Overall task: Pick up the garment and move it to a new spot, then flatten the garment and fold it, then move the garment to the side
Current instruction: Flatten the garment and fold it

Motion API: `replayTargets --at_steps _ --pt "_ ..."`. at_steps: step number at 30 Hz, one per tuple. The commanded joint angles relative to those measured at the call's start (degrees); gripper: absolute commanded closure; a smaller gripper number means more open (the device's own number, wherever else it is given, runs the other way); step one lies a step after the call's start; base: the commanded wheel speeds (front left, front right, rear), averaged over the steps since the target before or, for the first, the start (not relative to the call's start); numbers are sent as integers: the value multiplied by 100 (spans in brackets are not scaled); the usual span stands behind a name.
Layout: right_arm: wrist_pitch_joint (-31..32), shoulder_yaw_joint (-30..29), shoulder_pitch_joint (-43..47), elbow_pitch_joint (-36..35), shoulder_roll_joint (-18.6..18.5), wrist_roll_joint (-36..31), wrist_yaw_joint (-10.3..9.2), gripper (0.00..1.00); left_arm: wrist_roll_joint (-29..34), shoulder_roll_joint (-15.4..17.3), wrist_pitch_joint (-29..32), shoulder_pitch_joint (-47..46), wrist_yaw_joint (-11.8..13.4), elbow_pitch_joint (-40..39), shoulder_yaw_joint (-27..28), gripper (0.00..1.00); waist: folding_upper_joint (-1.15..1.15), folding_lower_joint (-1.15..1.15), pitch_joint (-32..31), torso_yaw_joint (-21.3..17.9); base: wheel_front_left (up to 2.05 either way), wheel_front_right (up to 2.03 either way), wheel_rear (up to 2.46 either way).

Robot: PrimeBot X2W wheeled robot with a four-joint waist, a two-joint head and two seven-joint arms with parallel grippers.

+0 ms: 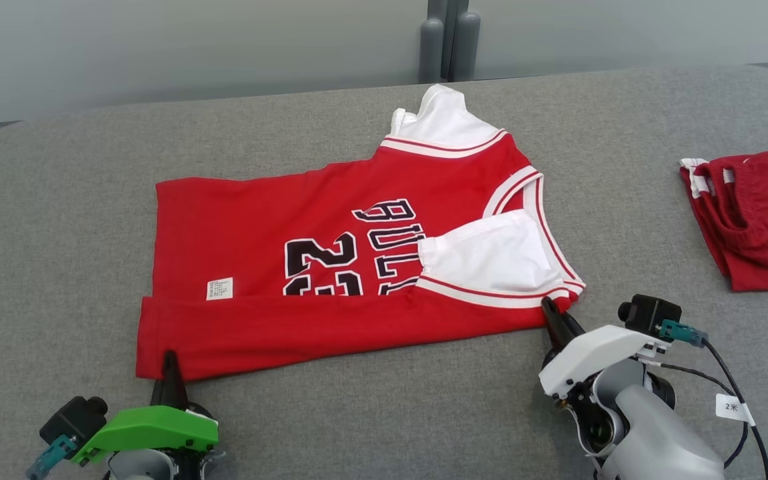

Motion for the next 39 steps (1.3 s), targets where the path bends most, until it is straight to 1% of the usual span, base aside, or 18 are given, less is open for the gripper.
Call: replayTargets --at_steps 1,7,12,14,18,19,25,29,33,36,37,38,39 --pt "-97 9 -60 14 -23 21 3 100 -48 27 -27 -37 -1 -17 1 100 0 0 -12 -4 0 0 0" --pt "-307 -281 180 -168 -54 -133 3 100 -84 25 -69 189 -45 -165 -16 100 0 0 -82 -35 0 0 0" --pt "-365 -622 636 -577 -168 -439 0 100 -124 29 -72 505 -59 -354 -128 100 0 0 -148 -41 0 0 0" --pt "-355 -779 876 -770 -186 -579 -3 100 -192 31 -78 654 -27 -454 -183 100 0 0 -170 -36 0 0 0" --pt "-186 -1100 1350 -1234 -144 -836 -4 100 -364 31 -80 969 64 -660 -323 100 0 0 -208 -30 0 0 0" --pt "-56 -1249 1586 -1506 -111 -924 -4 100 -459 32 -87 1121 126 -779 -356 100 0 0 -228 -22 0 0 0" --pt "416 -1597 2201 -2272 -49 -1128 -4 100 -633 32 -110 1485 329 -1070 -409 100 0 0 -306 -10 0 0 0" --pt "583 -1612 2389 -2478 -42 -977 -4 100 -623 33 -118 1579 417 -1126 -447 100 0 0 -373 -9 0 0 0" --pt "622 -1562 2435 -2449 -39 -959 -4 100 -546 32 -121 1582 496 -1075 -449 100 0 0 -428 -21 0 0 0" --pt "593 -1523 2431 -2396 -38 -994 -4 100 -548 32 -123 1598 509 -1029 -438 100 0 0 -458 -37 0 0 0" --pt "571 -1512 2430 -2380 -38 -999 -4 86 -542 32 -123 1603 516 -1011 -431 82 0 0 -465 -44 0 0 0" --pt "548 -1497 2433 -2371 -37 -991 -4 59 -537 32 -123 1607 524 -999 -423 58 0 0 -471 -52 0 0 0" --pt "547 -1476 2441 -2369 -36 -989 -4 18 -529 32 -124 1613 526 -991 -414 22 0 0 -472 -62 0 0 0"
